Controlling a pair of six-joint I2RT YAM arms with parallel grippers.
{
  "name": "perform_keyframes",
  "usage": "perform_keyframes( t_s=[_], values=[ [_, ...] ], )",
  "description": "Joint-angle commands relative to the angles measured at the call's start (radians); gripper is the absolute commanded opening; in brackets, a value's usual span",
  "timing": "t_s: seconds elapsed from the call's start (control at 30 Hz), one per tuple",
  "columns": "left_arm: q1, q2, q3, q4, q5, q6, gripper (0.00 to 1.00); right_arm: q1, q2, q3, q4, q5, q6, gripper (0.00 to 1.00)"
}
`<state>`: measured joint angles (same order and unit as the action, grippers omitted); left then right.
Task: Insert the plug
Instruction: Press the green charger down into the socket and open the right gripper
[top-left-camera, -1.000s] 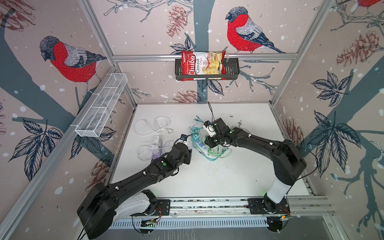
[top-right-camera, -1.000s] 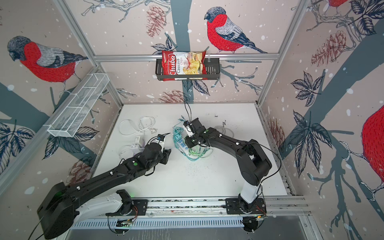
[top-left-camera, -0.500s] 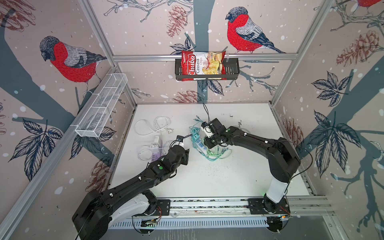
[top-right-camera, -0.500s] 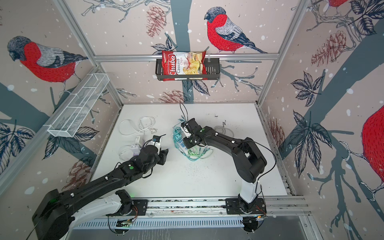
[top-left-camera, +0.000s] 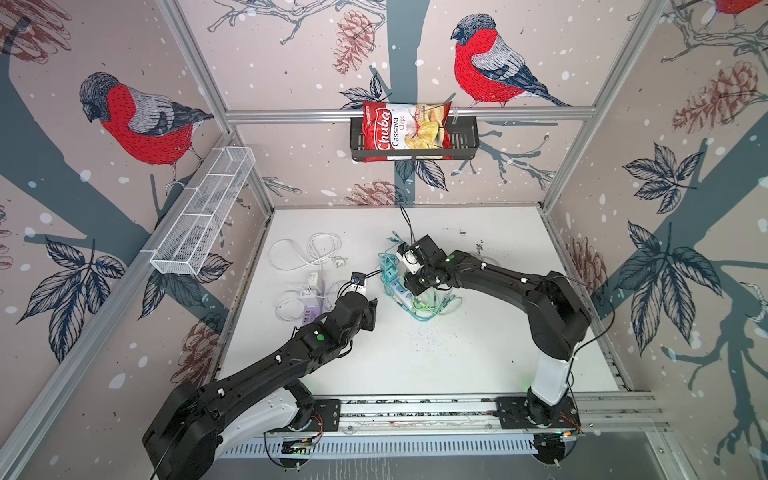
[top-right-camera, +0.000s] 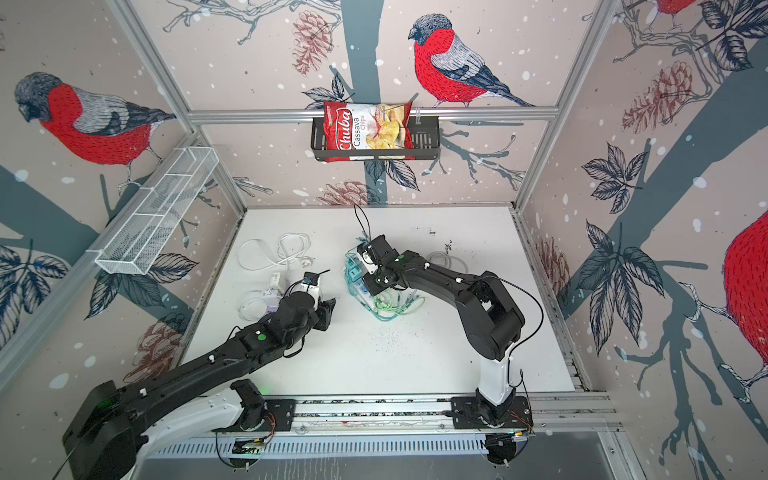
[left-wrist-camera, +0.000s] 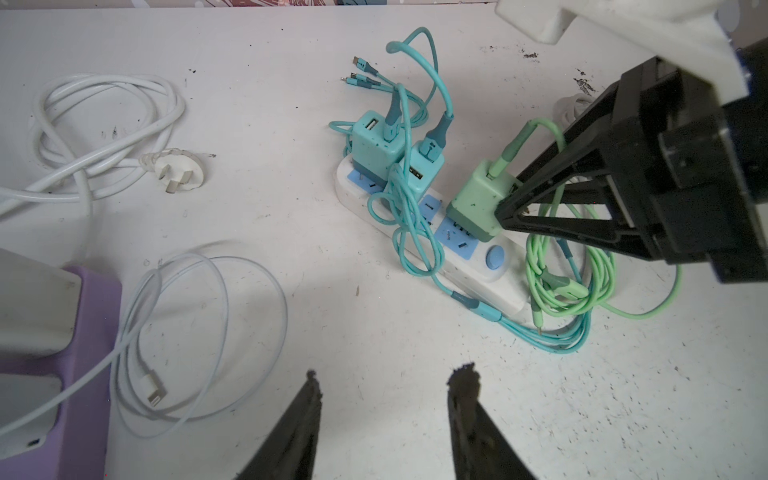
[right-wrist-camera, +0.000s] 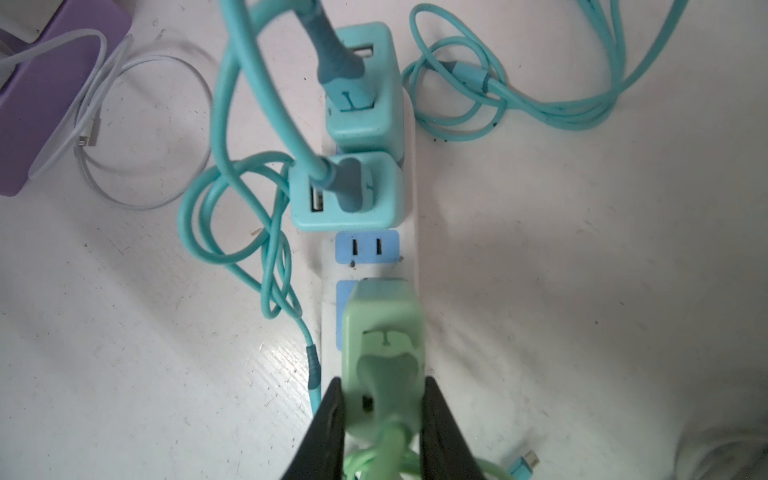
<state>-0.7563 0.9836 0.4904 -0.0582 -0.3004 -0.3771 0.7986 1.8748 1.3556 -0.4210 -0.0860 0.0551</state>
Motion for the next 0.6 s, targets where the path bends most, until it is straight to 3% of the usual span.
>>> perform_keyframes(
  t_s=[0.0,0.3,0.57],
  values=[
    [-0.001,-0.01,-0.003,0.034,-0.026,-0.004,0.49,0.012,0.014,0.005,-0.051,0.031,-0.01,0.17],
    [0.0,-0.045,-0.015,0.026,-0.039,-0.008,0.49,0.036,0.075,0.057,-0.123,0.072,-0.014,0.16],
    [0.001,-0.078,-0.027,0.021,-0.027,-0.021,0.5,0.051,0.193,0.205,-0.271,0.137,0.039,0.16]
  ],
)
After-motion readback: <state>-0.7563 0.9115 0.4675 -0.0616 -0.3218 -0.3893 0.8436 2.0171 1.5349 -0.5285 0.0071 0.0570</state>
